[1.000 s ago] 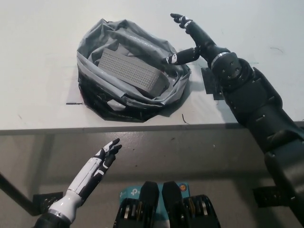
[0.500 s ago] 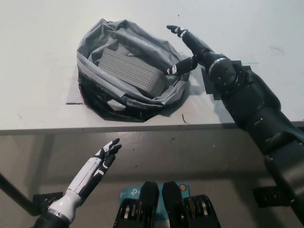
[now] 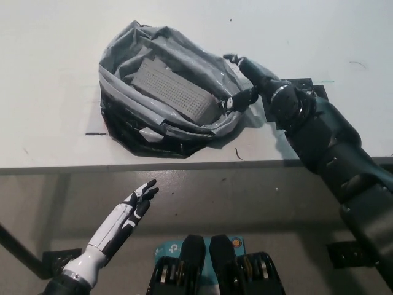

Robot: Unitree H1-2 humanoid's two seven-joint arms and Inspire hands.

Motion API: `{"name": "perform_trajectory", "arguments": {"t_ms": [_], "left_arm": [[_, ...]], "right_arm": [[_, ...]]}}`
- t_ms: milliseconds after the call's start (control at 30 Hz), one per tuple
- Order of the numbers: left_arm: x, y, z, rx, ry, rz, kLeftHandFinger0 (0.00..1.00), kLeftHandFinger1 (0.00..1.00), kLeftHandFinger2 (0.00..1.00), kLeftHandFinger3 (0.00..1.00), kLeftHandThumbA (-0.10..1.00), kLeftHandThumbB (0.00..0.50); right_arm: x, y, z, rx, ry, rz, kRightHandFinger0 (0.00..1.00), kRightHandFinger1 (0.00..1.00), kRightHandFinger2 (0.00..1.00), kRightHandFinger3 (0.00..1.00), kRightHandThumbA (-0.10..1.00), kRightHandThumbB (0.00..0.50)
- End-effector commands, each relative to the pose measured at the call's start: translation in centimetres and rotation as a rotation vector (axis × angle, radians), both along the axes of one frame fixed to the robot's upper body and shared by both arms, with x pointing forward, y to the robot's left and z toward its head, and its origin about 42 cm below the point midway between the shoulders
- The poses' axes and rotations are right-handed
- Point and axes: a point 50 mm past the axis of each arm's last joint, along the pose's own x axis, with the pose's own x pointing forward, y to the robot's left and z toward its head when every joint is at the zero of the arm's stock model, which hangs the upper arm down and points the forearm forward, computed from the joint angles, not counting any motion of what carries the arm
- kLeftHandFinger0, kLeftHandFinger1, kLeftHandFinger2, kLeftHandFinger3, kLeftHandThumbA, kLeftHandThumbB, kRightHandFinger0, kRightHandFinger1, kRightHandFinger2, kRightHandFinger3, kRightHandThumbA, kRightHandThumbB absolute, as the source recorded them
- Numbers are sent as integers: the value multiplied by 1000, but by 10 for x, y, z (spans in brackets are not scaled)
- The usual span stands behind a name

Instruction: Use the right hand to pick up a small rectangular container and put it into a plastic bag and lift the bag

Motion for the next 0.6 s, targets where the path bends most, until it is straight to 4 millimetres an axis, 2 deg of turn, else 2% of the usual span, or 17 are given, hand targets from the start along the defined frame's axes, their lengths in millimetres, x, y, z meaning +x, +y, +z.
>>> {"name": "perform_trajectory", "arguments": {"t_ms": [0,33,67,100,133,167,200,267,300,333,367,400,433,467,500,533,567], "left_arm": [[6,0,15,4,-62,-26,1000,1000,1000,1000,1000,335],[7,0,15,4,-61,-26,1000,1000,1000,1000,1000,336],[7,0,16,7,-61,-28,1000,1000,1000,1000,1000,334],[7,0,17,9,-62,-28,1000,1000,1000,1000,1000,333],[7,0,17,8,-62,-27,1000,1000,1000,1000,1000,334],[7,0,17,7,-63,-27,1000,1000,1000,1000,1000,329],[8,0,17,6,-65,-28,1000,1000,1000,1000,1000,329],[8,0,17,1,-67,-28,1000,1000,1000,1000,1000,334],[8,0,17,0,-65,-27,1000,1000,1000,1000,1000,335],[9,0,17,3,-62,-25,1000,1000,1000,1000,1000,337],[9,0,17,3,-62,-24,1000,1000,1000,1000,1000,337],[10,0,18,4,-66,-25,1000,1000,1000,1000,1000,323],[11,0,18,6,-71,-26,1000,1000,1000,1000,1000,323],[11,0,18,6,-71,-27,1000,1000,1000,1000,1000,322],[12,0,18,4,-69,-27,1000,1000,1000,1000,1000,323],[12,0,18,2,-68,-27,1000,1000,1000,1000,1000,323],[12,0,19,3,-68,-27,1000,1000,1000,1000,1000,326]], "right_arm": [[11,11,39,-144,110,-85,303,504,895,1000,737,263],[11,11,40,-157,107,-90,231,433,829,1000,712,258],[12,12,42,-163,97,-90,276,401,636,981,636,243],[12,13,44,-160,94,-89,262,362,568,910,602,240],[12,13,45,-160,91,-88,335,441,593,868,585,225],[12,13,46,-157,89,-85,481,569,671,852,556,215],[13,13,49,-152,82,-81,254,350,478,745,523,210],[14,12,54,-146,72,-77,50,180,336,630,496,203],[15,12,56,-143,67,-72,10,113,279,559,476,203],[16,12,64,-135,56,-66,344,480,631,856,466,201],[16,13,67,-130,52,-66,386,509,645,897,461,200],[17,14,73,-117,40,-66,465,578,679,855,442,192],[17,14,78,-107,28,-64,502,597,678,841,427,193],[18,15,82,-107,19,-60,737,819,897,917,437,183],[18,15,85,-108,11,-54,783,876,923,904,450,175],[18,16,88,-109,6,-48,783,876,923,904,450,175],[18,16,90,-105,-3,-45,553,634,664,671,453,182]]}}
